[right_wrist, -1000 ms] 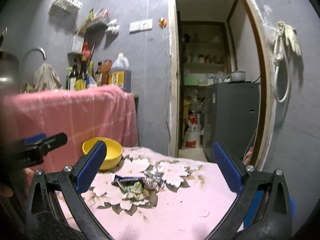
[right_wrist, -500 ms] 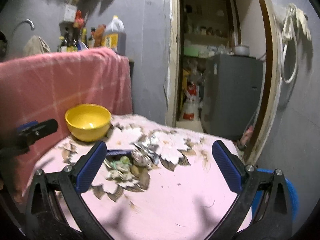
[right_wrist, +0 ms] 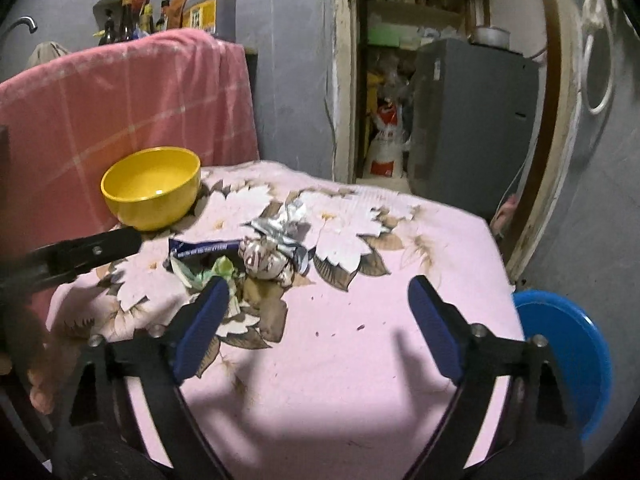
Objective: Collect trash
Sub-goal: 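Grasp the green-white paper scrap with the left tool while the right tool grasps the tan lump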
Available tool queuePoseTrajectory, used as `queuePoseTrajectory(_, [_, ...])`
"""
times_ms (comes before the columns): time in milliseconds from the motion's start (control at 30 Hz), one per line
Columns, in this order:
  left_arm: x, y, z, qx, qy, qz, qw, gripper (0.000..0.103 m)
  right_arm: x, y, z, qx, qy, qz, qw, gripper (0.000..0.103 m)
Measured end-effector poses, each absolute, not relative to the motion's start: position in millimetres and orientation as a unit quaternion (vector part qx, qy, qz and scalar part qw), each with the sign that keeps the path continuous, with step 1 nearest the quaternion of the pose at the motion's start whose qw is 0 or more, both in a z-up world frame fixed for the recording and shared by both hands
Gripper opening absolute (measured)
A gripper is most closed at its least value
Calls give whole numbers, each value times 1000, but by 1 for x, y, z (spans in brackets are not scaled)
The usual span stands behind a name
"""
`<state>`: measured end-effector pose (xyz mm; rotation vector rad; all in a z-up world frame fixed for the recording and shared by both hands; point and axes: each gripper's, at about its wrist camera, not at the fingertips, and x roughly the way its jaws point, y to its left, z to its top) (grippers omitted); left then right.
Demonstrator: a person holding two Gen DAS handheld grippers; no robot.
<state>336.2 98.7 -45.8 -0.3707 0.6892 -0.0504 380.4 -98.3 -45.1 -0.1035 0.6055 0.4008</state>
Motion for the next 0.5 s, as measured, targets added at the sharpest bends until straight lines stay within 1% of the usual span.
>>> queuePoseTrajectory(67, [342, 96, -49, -186, 352, -33, 917, 57, 385, -97, -50, -51, 310, 202, 928, 86])
queuePoseTrajectory(100, [347, 94, -52, -189, 363, -35, 912, 55, 386, -96, -52, -51, 316, 205, 925, 85])
queuePoseTrajectory(167, [356, 91, -55, -195, 384, -37, 902, 44, 391, -93, -58, -53, 331, 212, 918, 80])
queuePoseTrajectory(200, [358, 91, -57, -200, 390, -38, 898, 41, 393, -91, -60, -55, 338, 215, 915, 78])
queuePoseTrajectory(267, [364, 91, -61, -214, 404, -40, 888, 32, 396, -87, -64, -59, 350, 222, 908, 72])
queuePoseTrajectory(300, [367, 92, -63, -223, 411, -41, 883, 30, 398, -85, -66, -60, 357, 227, 904, 70])
queuePoseTrajectory(367, [371, 93, -66, -236, 419, -42, 876, 22, 402, -83, -70, -62, 374, 233, 895, 63])
queuePoseTrajectory(433, [373, 94, -67, -245, 423, -40, 872, 16, 408, -80, -76, -60, 398, 243, 883, 58])
queuePoseTrajectory(467, [374, 95, -67, -249, 424, -39, 870, 14, 410, -79, -78, -59, 405, 246, 879, 54])
queuePoseTrajectory(500, [374, 95, -67, -252, 424, -38, 869, 13, 412, -79, -79, -57, 410, 246, 877, 53])
